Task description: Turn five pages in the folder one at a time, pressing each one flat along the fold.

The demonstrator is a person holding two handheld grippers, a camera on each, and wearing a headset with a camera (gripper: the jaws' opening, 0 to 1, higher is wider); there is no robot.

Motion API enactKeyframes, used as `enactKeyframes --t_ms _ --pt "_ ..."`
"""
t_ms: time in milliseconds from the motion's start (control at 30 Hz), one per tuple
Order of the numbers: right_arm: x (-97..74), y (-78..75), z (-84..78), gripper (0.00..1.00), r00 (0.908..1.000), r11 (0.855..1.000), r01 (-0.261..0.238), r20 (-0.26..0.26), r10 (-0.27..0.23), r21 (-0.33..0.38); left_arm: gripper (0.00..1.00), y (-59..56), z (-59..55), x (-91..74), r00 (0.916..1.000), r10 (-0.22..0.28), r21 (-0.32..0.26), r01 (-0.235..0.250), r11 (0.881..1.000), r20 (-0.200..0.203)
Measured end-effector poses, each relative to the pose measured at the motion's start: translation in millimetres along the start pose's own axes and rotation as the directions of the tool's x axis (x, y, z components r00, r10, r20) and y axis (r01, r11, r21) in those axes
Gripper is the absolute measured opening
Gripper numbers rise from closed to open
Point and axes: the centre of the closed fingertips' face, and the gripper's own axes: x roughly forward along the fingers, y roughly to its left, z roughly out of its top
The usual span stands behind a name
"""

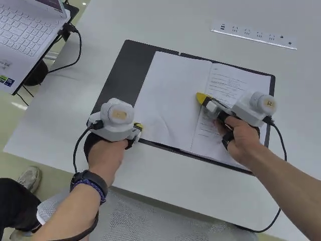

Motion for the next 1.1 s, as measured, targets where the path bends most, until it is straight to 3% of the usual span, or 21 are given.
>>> enactKeyframes --t_ms 133,200,433,633,867,933,1100 --pt "4.3 -5.3 7.8 0.0 0.9995 0.999 0.012 0.03 -0.013 0.037 0.0 -0.3 -0.1 -0.1 1.0 0.002 0.001 -0.002 1.0 0.002" --pt "5.7 -1.2 10.3 0.0 0.9994 1.0 0.011 0.034 -0.012 0.022 0.0 -0.4 -0.2 -0.3 1.0 -0.003 0.001 0.003 1.0 0.0" --pt "16.7 -12.8 23.3 0.0 0.9976 0.998 0.026 0.063 -0.03 0.062 0.0 -0.3 -0.5 -0.7 0.9999 -0.013 -0.008 0.013 1.0 -0.005" --pt "17.7 -12.5 26.6 0.0 0.9965 0.998 0.03 0.076 -0.034 0.056 0.0 -0.4 -0.7 -0.4 1.0 -0.001 0.011 0.001 1.0 -0.001" --pt "21.6 -15.6 38.8 0.0 0.9901 0.992 0.053 0.124 -0.067 0.114 0.0 -0.7 -0.5 -0.5 1.0 -0.005 0.014 0.005 1.0 -0.002" --pt "31.8 -29.6 51.7 0.0 0.9892 0.99 0.056 0.128 -0.072 0.126 0.0 -1.1 -0.5 -0.6 1.0 0.003 0.016 -0.003 1.0 0.003" --pt "32.1 -25.4 53.7 0.0 0.9835 0.988 0.073 0.154 -0.094 0.139 0.0 -1.0 0.0 -0.8 1.0 0.002 0.034 -0.002 0.999 0.003"
